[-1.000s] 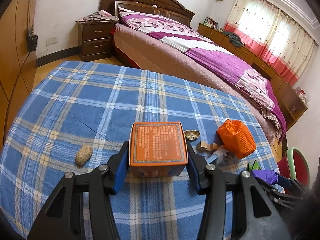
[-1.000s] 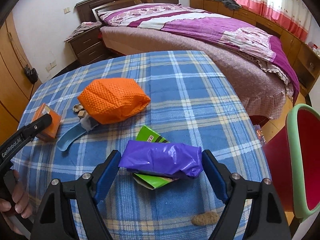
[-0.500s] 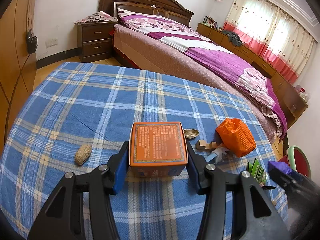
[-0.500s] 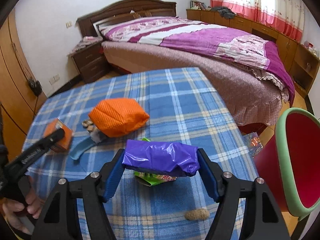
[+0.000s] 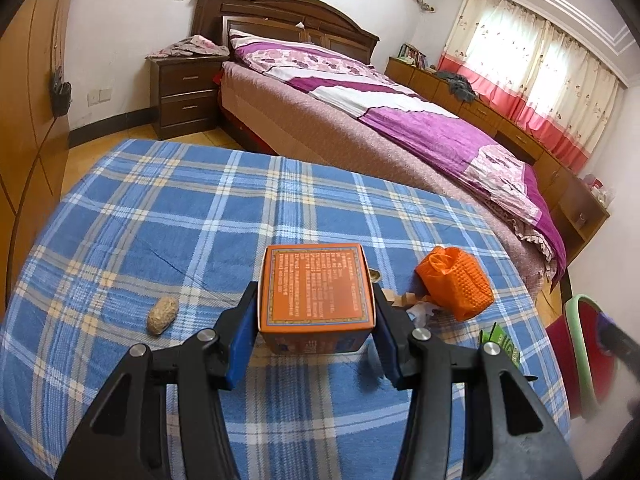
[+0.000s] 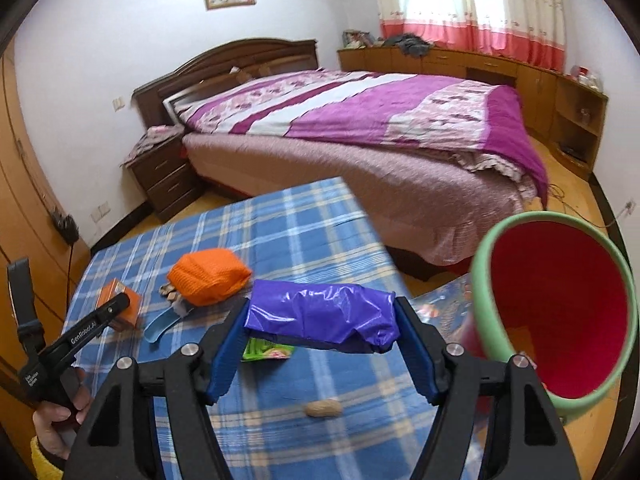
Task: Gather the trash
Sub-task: 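Carry the purple bag in the right tool over the bucket while the left tool brings the box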
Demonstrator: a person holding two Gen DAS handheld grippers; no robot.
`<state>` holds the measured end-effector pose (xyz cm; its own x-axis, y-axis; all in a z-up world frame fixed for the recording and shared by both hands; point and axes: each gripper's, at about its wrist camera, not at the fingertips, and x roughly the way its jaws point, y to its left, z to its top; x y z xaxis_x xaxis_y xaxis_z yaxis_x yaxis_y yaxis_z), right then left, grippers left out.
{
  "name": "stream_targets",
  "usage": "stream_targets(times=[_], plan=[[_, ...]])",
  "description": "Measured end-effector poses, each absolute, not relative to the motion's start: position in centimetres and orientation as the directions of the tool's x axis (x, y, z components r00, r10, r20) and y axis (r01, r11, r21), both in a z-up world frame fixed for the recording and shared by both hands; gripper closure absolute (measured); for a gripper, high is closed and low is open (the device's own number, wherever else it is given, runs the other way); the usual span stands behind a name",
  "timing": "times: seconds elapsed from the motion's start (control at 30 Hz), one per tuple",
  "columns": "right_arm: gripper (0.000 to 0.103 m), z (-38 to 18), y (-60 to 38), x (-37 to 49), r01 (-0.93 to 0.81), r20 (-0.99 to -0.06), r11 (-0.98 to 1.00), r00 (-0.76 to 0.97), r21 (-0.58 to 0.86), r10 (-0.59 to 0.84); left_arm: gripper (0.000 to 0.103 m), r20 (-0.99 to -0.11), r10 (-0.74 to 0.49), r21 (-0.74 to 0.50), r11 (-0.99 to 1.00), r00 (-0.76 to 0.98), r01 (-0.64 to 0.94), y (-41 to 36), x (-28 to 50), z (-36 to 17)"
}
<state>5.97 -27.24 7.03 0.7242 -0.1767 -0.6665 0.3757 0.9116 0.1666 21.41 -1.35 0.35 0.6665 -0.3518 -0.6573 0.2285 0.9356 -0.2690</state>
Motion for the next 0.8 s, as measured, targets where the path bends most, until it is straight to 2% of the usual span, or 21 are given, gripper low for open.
stream_targets(times=[0.3,0.47,0.8], plan=[[0.031,8.0,-31.5,1.6,0.481,-0.648,0.857,0.716,0.187,-0.260,0.050,-0.640,-0.385,-0.268,0.923,0.665,0.276,-2.5,20.6,0.9],[0.031,8.1,-33.2,-0.5,0.527,-0.648,0.829,0.700,0.187,-0.299,0.050,-0.634,-0.376,-0.225,0.926,0.676,0.303,-3.9,20.1,1.6],[0.031,7.9,-35.4,-3.3,0.583,-0.643,0.791,0.680,0.185,-0.351,0.050,-0.603,-0.446,-0.201,0.887,0.661,0.416,-6.6,17.1,5.3]])
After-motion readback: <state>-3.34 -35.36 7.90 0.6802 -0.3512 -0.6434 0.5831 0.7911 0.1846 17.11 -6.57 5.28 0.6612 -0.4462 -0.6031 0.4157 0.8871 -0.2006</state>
